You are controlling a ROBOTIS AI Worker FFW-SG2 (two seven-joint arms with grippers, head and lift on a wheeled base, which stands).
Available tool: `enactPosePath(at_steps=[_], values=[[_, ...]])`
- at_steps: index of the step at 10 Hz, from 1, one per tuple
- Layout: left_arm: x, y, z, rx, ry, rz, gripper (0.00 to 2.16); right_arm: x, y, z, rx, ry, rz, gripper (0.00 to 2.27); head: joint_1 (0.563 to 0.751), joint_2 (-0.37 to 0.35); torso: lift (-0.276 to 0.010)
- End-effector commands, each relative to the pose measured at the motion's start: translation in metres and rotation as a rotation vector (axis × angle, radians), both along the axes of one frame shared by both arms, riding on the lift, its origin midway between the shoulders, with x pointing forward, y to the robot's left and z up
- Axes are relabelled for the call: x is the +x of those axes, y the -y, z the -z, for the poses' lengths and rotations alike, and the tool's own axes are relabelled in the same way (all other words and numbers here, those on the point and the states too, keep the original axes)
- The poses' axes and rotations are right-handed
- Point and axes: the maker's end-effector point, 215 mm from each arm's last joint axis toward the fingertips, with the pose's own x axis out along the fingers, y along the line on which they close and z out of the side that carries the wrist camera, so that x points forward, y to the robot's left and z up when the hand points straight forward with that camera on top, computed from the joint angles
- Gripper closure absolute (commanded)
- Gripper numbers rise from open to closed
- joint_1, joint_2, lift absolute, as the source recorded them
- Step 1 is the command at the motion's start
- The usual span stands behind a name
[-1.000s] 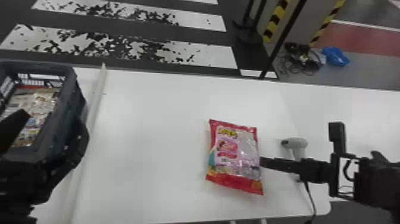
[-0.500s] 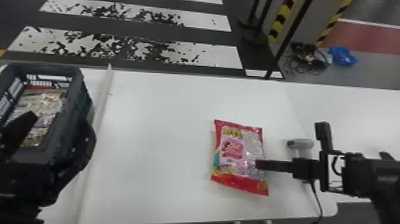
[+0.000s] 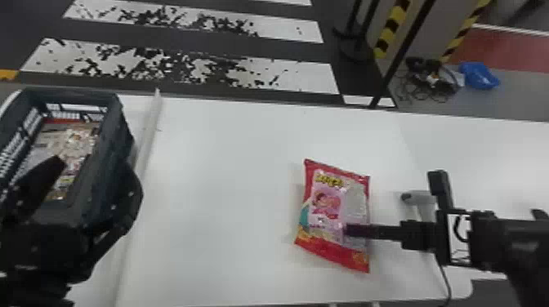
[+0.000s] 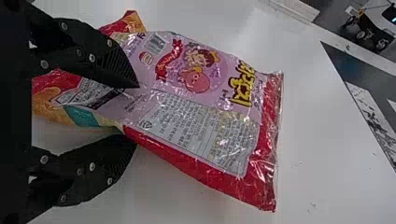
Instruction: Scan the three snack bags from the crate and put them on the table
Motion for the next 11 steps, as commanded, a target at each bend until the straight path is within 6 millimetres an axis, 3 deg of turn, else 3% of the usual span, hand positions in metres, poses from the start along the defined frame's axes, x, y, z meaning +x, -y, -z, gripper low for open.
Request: enactPosePath(at_steps=[1,3,4,6,7,8,10,11], values=[[0.0,0.0,0.001,-0.001,0.0,-0.003,0.04,-0.001,0.0,-0.013,0.01,0.025,0.001,2.19,0.695,-0.154,-0.094],[0.0,0.001,-0.002,-0.002,0.006,-0.001,0.04,-0.003,-0.005,-0.04,0.062,0.062,0.012,2.19,0.695,-0.154,-0.094],[0.0,0.001,-0.001,-0.002,0.004,-0.001,0.04,-0.001,-0.005,-0.065,0.122,0.086,0.037,2.19,0.695,-0.153,-0.094],[-0.001,0.001,-0.001,-0.002,0.006,-0.001,0.04,0.024,0.021,-0.11,0.19,0.18,0.169,2.19,0.695,-0.154,-0.094],[0.0,0.001,0.0,-0.003,0.004,-0.002,0.04,0.047,0.047,-0.128,0.195,0.249,0.286,2.19,0.695,-0.172,-0.094],[0.002,0.001,0.002,-0.003,0.003,-0.001,0.04,0.073,0.09,-0.139,0.197,0.299,0.435,2.19,0.695,-0.183,-0.094],[0.003,0.001,0.005,-0.005,0.0,-0.002,0.04,0.119,0.215,-0.149,0.12,0.414,0.808,2.24,0.695,-0.274,-0.094],[0.004,0.001,0.005,-0.003,0.0,-0.001,0.04,0.123,0.27,-0.142,0.071,0.438,0.947,2.24,0.695,-0.339,-0.094]])
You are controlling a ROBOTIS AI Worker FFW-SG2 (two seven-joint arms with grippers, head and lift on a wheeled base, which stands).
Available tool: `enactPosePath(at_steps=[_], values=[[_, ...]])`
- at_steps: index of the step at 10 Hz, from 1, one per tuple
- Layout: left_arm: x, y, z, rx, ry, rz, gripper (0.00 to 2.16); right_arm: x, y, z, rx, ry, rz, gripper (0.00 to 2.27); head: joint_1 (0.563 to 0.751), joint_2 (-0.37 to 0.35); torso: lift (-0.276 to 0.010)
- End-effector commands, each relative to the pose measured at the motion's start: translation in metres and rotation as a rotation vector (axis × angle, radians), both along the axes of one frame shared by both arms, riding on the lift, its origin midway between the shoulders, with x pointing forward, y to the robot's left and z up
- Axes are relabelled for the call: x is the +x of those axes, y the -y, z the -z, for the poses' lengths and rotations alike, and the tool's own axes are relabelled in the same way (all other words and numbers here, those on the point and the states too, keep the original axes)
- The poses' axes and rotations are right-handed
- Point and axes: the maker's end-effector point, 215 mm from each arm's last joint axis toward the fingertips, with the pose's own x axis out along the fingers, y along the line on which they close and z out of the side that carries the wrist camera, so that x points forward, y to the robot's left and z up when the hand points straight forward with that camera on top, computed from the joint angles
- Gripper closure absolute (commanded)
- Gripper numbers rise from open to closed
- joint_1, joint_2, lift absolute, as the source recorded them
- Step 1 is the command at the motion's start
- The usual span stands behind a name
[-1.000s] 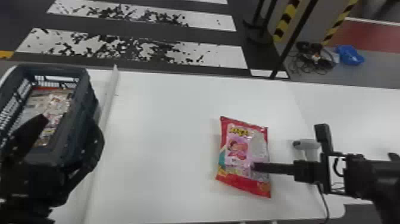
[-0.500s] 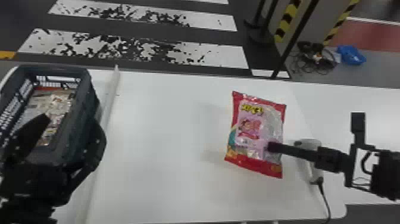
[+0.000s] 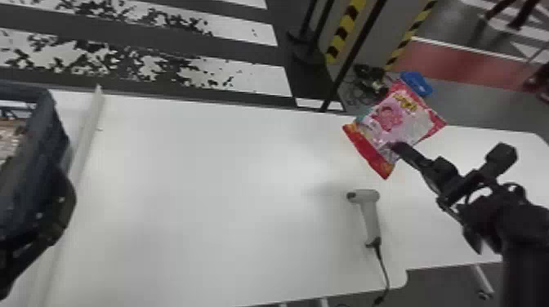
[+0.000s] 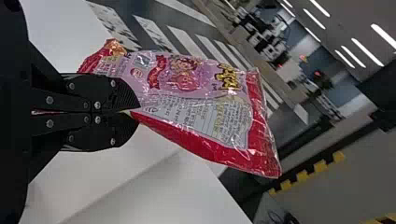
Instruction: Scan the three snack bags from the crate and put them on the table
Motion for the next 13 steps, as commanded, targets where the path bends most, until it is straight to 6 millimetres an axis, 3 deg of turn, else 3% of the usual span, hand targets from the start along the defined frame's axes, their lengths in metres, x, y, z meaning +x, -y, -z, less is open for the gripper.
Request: enactPosePath(at_steps=[1,3,4,5,6,7,8,9,11,13], values=[[0.002,0.0,0.003,-0.002,-0.003,0.0,0.04,-0.002,0.075,0.006,-0.051,0.031,0.192,2.24,0.695,-0.35,-0.094],[0.004,0.004,0.006,-0.007,-0.003,0.007,0.04,-0.024,0.133,0.043,-0.227,-0.099,0.401,2.24,0.695,-0.35,-0.094],[0.007,0.006,0.004,-0.013,0.003,0.011,0.04,-0.032,0.147,0.072,-0.276,-0.212,0.456,2.24,0.695,-0.35,-0.094],[0.008,0.008,0.0,-0.016,0.012,0.013,0.04,-0.04,0.147,0.101,-0.303,-0.303,0.469,2.24,0.695,-0.35,-0.094],[0.008,0.009,-0.004,-0.02,0.024,0.014,0.04,-0.04,0.141,0.114,-0.331,-0.331,0.459,2.02,0.695,-0.35,-0.094],[0.009,0.011,-0.004,-0.024,0.025,0.017,0.04,-0.038,0.127,0.126,-0.376,-0.359,0.418,1.5,0.695,-0.35,-0.094],[0.009,0.011,-0.004,-0.028,0.025,0.015,0.04,-0.043,0.124,0.132,-0.39,-0.376,0.407,0.15,0.695,-0.35,-0.094],[0.009,0.01,-0.005,-0.029,0.024,0.008,0.04,-0.049,0.124,0.133,-0.406,-0.397,0.409,0.0,0.695,-0.35,-0.094],[0.009,0.013,-0.008,-0.035,0.026,0.012,0.04,-0.054,0.116,0.117,-0.479,-0.395,0.377,0.02,0.695,-0.35,-0.094],[0.011,0.021,-0.005,-0.036,0.019,0.026,0.04,-0.059,0.094,0.081,-0.54,-0.325,0.326,0.07,0.695,-0.35,-0.094]])
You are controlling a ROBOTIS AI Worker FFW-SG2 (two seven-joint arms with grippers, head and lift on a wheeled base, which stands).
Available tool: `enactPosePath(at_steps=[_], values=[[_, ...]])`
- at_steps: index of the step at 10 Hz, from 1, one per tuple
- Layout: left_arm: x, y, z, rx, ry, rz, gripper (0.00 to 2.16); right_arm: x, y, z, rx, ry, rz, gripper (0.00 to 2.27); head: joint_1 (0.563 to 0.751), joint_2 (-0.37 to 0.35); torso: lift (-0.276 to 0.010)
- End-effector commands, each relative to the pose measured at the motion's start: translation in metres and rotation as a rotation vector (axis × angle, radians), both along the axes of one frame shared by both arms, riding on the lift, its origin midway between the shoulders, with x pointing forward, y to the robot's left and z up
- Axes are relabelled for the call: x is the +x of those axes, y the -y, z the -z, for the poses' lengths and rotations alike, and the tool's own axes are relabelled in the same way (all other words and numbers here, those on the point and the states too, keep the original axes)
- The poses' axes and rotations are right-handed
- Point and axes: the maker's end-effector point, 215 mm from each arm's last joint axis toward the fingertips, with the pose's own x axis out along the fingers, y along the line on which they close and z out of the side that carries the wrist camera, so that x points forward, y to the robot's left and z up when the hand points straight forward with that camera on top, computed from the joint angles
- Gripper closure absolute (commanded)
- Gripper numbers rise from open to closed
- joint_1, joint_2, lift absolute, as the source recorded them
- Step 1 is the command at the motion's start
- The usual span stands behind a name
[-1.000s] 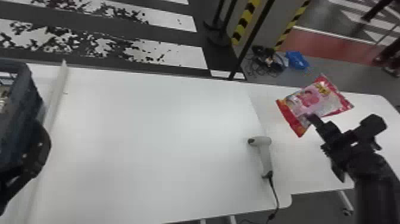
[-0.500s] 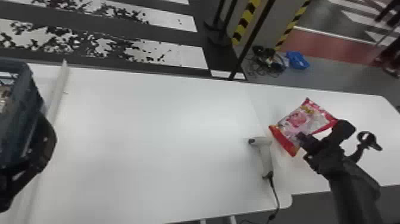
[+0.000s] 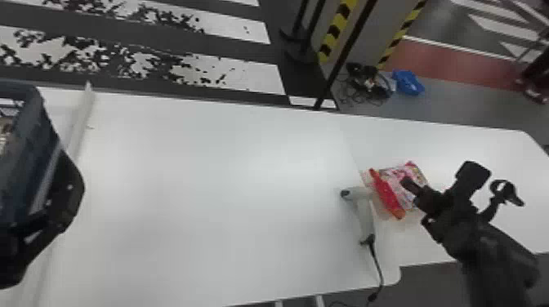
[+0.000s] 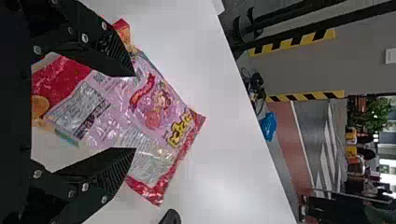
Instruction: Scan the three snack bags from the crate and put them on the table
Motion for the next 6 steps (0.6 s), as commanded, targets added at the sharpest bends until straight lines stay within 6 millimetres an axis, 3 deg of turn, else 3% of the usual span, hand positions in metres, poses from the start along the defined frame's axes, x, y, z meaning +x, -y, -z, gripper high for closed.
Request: enactPosePath(at_steps=[1,3,4,6], values=[[0.001,0.004,0.0,0.0,-0.001,0.006,0.04,-0.003,-0.034,-0.044,-0.068,0.07,-0.087,0.08,0.695,-0.35,-0.094],[0.001,0.004,0.003,0.001,-0.009,0.008,0.04,-0.006,-0.126,-0.124,-0.155,0.221,-0.276,0.1,0.695,-0.35,-0.094],[0.001,0.003,0.006,0.004,-0.018,0.005,0.04,-0.008,-0.175,-0.146,-0.139,0.288,-0.36,0.1,0.695,-0.35,-0.094],[0.002,0.001,0.012,0.006,-0.04,0.005,0.04,-0.013,-0.27,-0.164,-0.071,0.359,-0.501,0.1,0.695,-0.35,-0.094]])
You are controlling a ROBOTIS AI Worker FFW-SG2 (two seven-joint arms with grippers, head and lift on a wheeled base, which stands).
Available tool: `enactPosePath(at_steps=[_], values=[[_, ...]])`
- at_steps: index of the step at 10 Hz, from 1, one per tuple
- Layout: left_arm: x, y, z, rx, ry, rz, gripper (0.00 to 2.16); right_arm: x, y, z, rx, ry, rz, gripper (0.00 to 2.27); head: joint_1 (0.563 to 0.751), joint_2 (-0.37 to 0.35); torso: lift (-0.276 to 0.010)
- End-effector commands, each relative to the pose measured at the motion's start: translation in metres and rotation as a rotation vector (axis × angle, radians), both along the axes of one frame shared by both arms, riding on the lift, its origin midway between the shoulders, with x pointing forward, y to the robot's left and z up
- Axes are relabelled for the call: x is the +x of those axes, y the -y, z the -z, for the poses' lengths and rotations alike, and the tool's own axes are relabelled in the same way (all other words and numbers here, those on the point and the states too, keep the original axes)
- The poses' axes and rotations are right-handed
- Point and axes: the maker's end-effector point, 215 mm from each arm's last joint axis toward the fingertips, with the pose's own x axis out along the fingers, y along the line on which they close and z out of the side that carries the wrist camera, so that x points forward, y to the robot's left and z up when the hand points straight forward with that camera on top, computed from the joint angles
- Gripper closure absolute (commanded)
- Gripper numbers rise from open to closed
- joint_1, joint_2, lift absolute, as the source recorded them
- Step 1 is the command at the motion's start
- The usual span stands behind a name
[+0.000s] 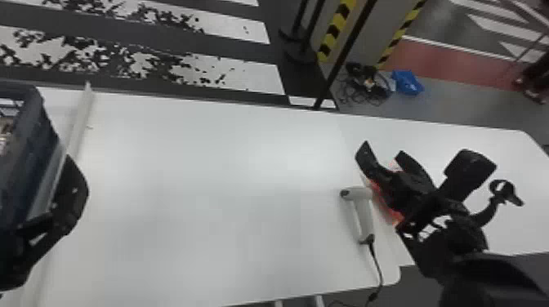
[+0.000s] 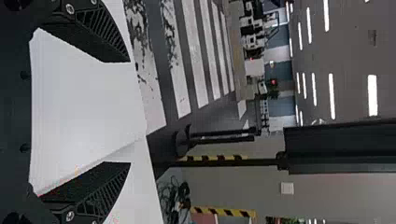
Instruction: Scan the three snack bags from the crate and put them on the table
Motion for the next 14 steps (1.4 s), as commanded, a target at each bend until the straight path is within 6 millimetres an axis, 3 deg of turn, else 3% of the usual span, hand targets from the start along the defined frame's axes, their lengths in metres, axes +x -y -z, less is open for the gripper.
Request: enactPosePath(at_steps=[1,3,4,5,6,7,8,13,14], values=[[0.0,-0.001,0.003,-0.001,-0.009,-0.002,0.04,-0.004,-0.072,-0.005,0.042,0.035,-0.083,0.1,0.695,-0.305,-0.094],[-0.001,0.0,0.009,-0.007,-0.025,0.0,0.04,-0.013,-0.161,0.003,0.084,0.057,-0.174,0.1,0.695,-0.207,-0.094],[-0.001,0.002,0.015,0.002,-0.041,0.006,0.04,-0.016,-0.192,0.001,0.093,0.089,-0.201,0.1,0.695,-0.136,-0.094],[-0.002,0.001,0.018,0.0,-0.049,0.0,0.04,-0.018,-0.209,0.004,0.109,0.103,-0.213,0.1,0.695,-0.109,-0.094],[-0.007,-0.003,0.014,0.001,-0.049,-0.011,0.04,-0.02,-0.218,0.006,0.087,0.119,-0.214,0.11,0.695,-0.043,-0.094],[-0.013,-0.009,0.006,0.026,-0.068,-0.007,0.04,-0.023,-0.219,0.01,0.085,0.125,-0.213,0.11,0.695,-0.027,-0.094],[-0.012,-0.027,-0.001,0.058,-0.095,-0.028,0.19,-0.025,-0.22,0.016,0.084,0.128,-0.217,0.11,0.695,-0.007,-0.094],[0.027,-0.153,0.022,0.016,-0.486,-0.15,0.17,-0.032,-0.22,0.026,0.04,0.138,-0.255,0.12,0.695,0.133,-0.094],[0.035,-0.167,0.03,-0.002,-0.552,-0.172,0.17,-0.032,-0.22,0.031,0.035,0.131,-0.256,0.12,0.695,0.172,-0.094]])
